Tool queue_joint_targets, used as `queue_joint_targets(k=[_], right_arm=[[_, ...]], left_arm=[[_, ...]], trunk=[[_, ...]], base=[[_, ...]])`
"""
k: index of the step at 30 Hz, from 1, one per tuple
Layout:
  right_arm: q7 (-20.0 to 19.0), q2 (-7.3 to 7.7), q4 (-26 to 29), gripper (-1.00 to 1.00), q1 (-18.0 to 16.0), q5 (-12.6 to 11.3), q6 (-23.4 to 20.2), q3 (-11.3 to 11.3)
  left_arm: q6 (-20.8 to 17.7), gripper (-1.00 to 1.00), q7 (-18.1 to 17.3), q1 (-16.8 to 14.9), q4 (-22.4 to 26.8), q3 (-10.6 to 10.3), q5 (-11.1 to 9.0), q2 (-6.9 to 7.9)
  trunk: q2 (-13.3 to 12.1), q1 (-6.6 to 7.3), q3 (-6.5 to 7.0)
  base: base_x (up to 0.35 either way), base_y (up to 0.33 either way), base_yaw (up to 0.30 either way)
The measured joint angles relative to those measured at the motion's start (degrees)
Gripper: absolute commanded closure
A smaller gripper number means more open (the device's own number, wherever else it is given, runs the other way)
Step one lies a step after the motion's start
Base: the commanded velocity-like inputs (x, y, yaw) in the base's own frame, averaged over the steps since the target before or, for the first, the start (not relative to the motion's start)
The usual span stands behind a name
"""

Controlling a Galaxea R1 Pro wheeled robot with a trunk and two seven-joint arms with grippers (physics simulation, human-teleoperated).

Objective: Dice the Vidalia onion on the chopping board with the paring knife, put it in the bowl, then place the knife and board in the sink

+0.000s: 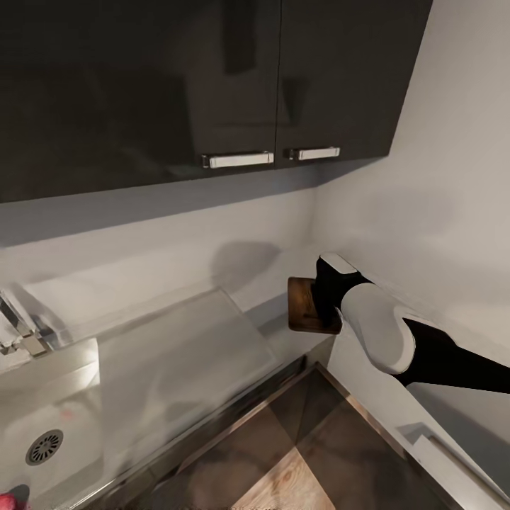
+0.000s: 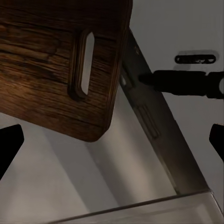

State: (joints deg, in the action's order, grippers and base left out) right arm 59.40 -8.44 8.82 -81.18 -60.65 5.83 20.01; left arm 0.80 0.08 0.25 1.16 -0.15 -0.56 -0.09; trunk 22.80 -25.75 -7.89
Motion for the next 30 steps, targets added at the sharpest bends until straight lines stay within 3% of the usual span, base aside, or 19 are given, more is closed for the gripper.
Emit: queue_joint_targets(k=[10, 30], right_arm=[[0.0, 0.0, 0.0, -1.0, 0.0, 0.0, 0.0, -0.03], [0.01, 0.21, 0.0, -1.0, 0.0, 0.04, -0.1, -0.14]], left_arm=[[0.0, -1.0, 0.0, -0.01, 0.0, 0.0, -0.01, 0.0], [0.01, -1.0, 0.0, -0.01, 0.01, 0.0, 0.0, -0.01]], trunk=[[0.01, 0.0, -0.83], [0.01, 0.0, -1.26]], base=[[0.0, 0.0, 0.068], [0.0, 0.0, 0.001]])
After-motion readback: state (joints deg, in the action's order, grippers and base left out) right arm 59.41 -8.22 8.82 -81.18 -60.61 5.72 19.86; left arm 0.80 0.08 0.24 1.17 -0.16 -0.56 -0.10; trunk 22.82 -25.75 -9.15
